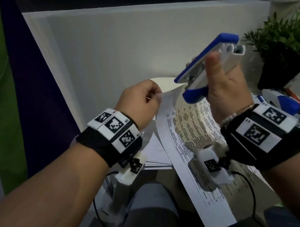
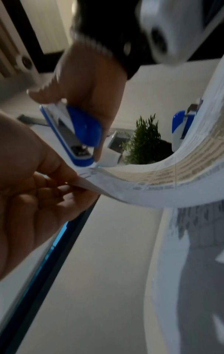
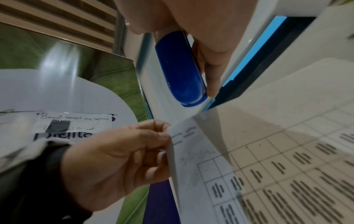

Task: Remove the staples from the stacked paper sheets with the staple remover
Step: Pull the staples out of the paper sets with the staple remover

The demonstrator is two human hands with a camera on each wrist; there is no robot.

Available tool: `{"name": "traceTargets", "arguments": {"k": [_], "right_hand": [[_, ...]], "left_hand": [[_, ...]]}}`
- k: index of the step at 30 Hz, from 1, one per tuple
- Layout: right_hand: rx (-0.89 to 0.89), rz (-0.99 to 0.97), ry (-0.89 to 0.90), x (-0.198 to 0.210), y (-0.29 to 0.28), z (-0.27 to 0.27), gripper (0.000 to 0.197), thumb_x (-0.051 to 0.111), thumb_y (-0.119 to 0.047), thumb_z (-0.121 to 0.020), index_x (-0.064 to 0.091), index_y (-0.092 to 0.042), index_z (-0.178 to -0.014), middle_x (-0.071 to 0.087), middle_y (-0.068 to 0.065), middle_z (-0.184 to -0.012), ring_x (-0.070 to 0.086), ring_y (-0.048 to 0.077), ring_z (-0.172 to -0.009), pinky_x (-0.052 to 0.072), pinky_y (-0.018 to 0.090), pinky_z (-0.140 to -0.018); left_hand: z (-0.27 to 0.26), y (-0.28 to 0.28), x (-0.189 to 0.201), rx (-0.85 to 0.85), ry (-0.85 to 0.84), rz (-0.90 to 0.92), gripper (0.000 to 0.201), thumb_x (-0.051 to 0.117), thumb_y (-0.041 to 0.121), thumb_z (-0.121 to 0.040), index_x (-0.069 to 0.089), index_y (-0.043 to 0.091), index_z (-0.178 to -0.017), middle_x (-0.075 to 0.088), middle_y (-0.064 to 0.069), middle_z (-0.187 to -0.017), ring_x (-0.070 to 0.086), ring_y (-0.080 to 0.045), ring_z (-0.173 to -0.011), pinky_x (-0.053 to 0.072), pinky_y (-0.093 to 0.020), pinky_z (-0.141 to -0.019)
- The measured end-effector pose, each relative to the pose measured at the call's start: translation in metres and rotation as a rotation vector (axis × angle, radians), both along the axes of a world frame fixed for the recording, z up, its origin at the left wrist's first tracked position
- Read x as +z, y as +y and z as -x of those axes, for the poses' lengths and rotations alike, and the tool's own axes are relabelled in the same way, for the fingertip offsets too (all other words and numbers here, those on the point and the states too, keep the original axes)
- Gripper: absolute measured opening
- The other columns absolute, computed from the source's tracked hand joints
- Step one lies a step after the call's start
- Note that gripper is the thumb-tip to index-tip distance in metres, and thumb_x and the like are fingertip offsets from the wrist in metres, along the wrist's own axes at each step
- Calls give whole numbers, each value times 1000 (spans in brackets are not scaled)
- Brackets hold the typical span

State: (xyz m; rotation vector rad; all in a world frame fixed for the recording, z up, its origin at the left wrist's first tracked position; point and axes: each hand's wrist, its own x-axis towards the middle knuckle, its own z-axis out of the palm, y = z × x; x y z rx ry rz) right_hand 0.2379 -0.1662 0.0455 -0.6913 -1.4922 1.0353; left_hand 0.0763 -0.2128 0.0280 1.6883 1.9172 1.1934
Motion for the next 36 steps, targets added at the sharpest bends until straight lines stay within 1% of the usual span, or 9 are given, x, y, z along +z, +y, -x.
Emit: {"name": "traceTargets", "arguments": {"k": [2,6,9,12,19,26,31,34,36], "right_hand": [[-14,-82,-2,8,1,2,93,52,-81,-59,45,-4,-111,65,15,-99,68,17,-84,57,25,-75],[-42,-140,-86,15,1,0,77,49,-75,-74,53,-2,-98,58,-17,-69,56,-4,-60,44,9,-57],[-54,-137,-53,17,-2,0,41,50,-60,-78,49,-20,-85,53,-17,-65,51,-7,-57,42,10,-58],[-52,-161,-23,22,-7,1,32,50,-58,-74,45,-27,-80,53,-22,-57,49,-5,-52,41,11,-54],[-72,-223,-19,24,-16,8,23,50,-55,-78,45,-33,-72,50,-21,-55,45,2,-54,39,27,-58],[-95,-236,-31,24,-20,10,25,51,-46,-86,43,-31,-68,48,-22,-52,41,-2,-49,35,20,-54],[-55,-245,-3,29,-23,12,26,51,-38,-89,41,-30,-66,46,-21,-50,40,-3,-47,33,12,-52],[-49,-227,-18,28,-22,12,25,52,-43,-86,42,-30,-67,46,-21,-52,41,-3,-50,35,15,-54],[-40,-132,-11,26,-22,12,23,54,-46,-83,45,-30,-70,49,-18,-59,47,-1,-57,45,23,-63]], "left_hand": [[-10,-10,5,-36,49,-52,19,57,16,-87,55,30,-74,64,5,-74,63,-22,-70,55,-35,-71],[-17,-23,11,-42,132,-143,14,57,17,-88,56,29,-81,64,8,-75,57,-8,-65,43,-14,-61],[-17,-28,11,-13,146,-166,13,58,17,-88,57,29,-83,63,9,-75,51,1,-60,37,-6,-57],[-19,-34,15,16,107,-201,11,57,18,-89,58,28,-83,62,13,-74,53,3,-61,37,-2,-57],[-29,-45,20,-35,106,-258,11,57,18,-89,57,27,-84,63,11,-78,59,-5,-71,46,-14,-64],[-30,-47,16,-49,78,-305,15,59,14,-87,57,27,-81,61,12,-73,59,-5,-67,46,-14,-63],[-32,-47,14,-58,31,-312,15,59,14,-86,58,28,-80,61,11,-69,61,-10,-64,51,-25,-64],[-32,-46,14,-61,14,-313,13,58,15,-85,58,27,-79,62,9,-71,62,-12,-64,54,-31,-65],[-29,-42,14,-47,-1,-293,18,58,13,-87,57,29,-77,63,8,-74,62,-14,-64,55,-34,-67]]}}
